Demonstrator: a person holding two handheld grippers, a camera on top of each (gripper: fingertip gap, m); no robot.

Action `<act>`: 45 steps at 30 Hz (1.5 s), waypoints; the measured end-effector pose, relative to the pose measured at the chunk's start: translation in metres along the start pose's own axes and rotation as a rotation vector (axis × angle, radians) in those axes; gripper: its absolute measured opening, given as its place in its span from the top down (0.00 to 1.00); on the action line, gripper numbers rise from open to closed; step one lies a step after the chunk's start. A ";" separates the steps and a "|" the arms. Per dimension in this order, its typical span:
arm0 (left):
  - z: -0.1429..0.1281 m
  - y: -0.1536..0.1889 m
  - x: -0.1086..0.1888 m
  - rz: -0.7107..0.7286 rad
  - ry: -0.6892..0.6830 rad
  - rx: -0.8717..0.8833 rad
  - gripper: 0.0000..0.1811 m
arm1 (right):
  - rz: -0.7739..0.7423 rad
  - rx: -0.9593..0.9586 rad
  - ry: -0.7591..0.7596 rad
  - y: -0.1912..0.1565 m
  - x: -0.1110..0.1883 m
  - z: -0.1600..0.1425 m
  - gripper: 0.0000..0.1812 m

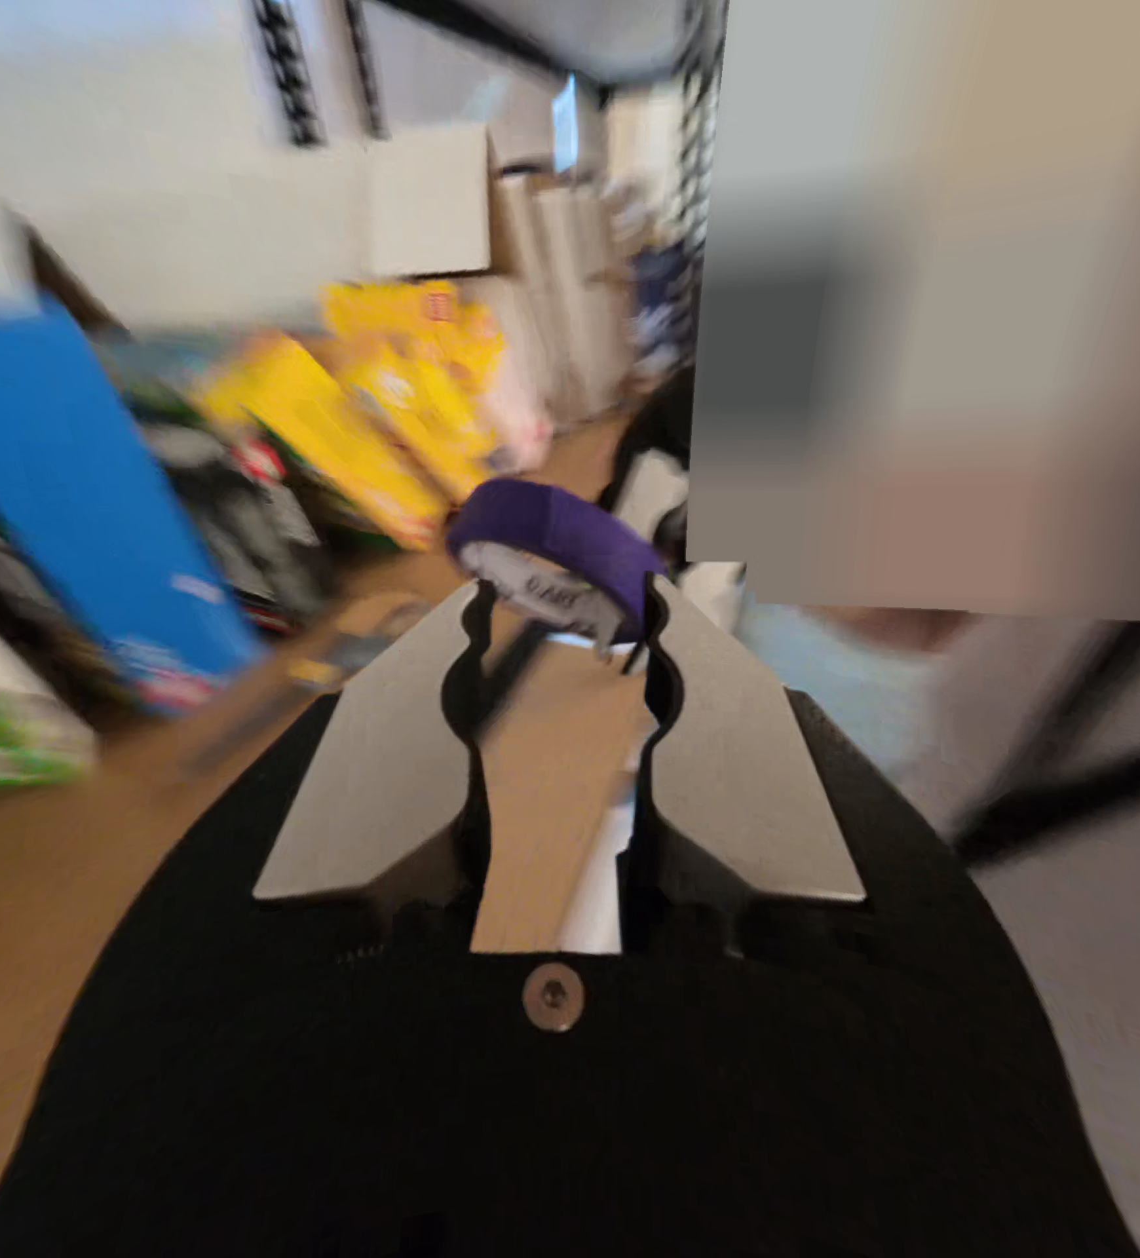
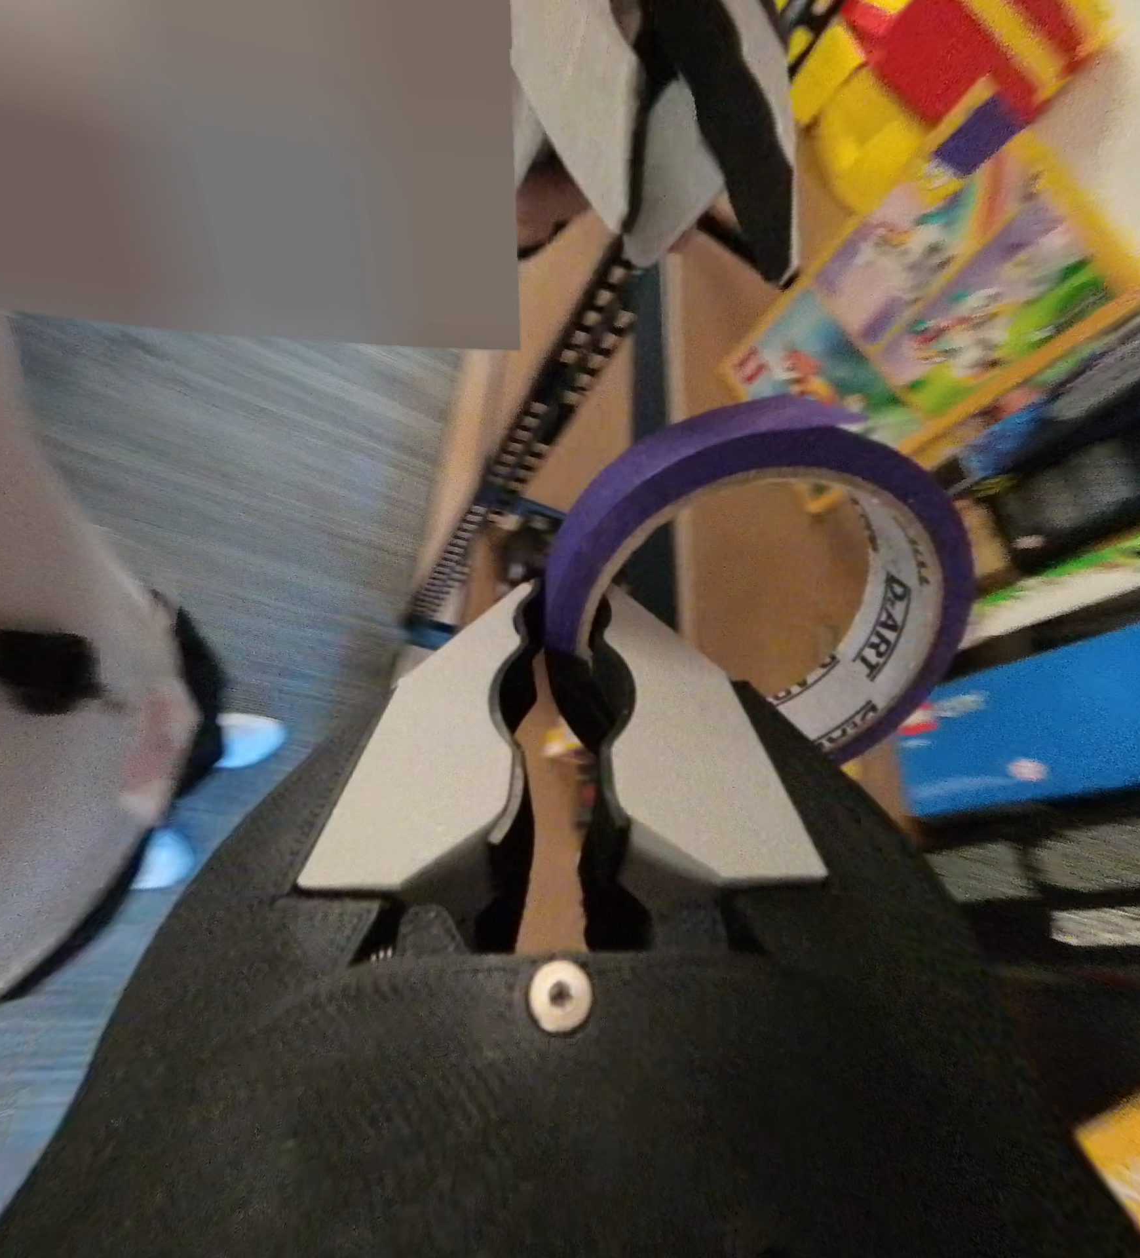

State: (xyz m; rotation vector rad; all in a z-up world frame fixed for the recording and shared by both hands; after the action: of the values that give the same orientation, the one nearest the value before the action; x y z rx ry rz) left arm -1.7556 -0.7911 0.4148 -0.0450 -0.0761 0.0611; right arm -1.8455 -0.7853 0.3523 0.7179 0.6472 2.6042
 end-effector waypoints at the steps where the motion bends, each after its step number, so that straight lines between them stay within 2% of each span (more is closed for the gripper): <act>1: 0.005 0.000 -0.005 0.037 -0.043 -0.085 0.80 | -0.051 0.059 -0.011 0.004 0.000 0.001 0.95; 3: 0.012 0.000 -0.015 0.078 -0.144 -0.250 0.84 | -0.142 0.165 -0.028 0.011 0.001 0.003 0.95; 5: 0.013 0.002 -0.025 0.055 -0.260 -0.345 0.84 | -0.189 0.236 -0.045 0.015 0.002 0.005 0.95; 7: 0.020 0.001 -0.032 0.046 -0.321 -0.376 0.82 | -0.216 0.275 -0.066 0.017 0.001 0.005 0.95; 11: 0.028 0.003 -0.042 -0.004 -0.357 -0.393 0.83 | -0.233 0.288 -0.061 0.016 0.001 0.007 0.95; 18: 0.032 0.009 -0.048 -0.054 -0.331 -0.410 0.90 | -0.255 0.275 -0.073 0.021 0.007 0.007 0.95; 26: 0.035 0.006 -0.048 -0.009 -0.276 -0.408 1.00 | -0.258 0.286 -0.082 0.021 0.008 0.007 0.95; 29: 0.035 0.004 -0.046 0.012 -0.268 -0.411 1.00 | -0.242 0.266 -0.077 0.021 0.007 0.008 0.95; 34: 0.034 0.001 -0.042 0.061 -0.282 -0.452 1.00 | -0.140 0.100 -0.011 0.018 -0.001 0.010 0.95; 40: 0.035 -0.013 -0.029 0.138 -0.255 -0.395 1.00 | 0.051 -0.257 0.137 0.021 -0.013 0.018 0.95; 45: 0.027 -0.025 -0.017 0.209 -0.305 -0.375 1.00 | 0.230 -0.509 0.166 0.022 -0.033 0.022 0.95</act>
State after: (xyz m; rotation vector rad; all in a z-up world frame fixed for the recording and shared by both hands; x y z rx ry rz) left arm -1.7733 -0.8164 0.4421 -0.4189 -0.3872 0.2626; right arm -1.8115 -0.8113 0.3677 0.4363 -0.0759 2.8795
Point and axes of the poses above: each gripper's, where its closed fingertips meet, x back along the fingers, z out of its top, y = z × x across the jaws, the point moved 3 cm from there along x, back along the fingers, and after that the axes turned 6 degrees about -z, right-handed, at the moved point
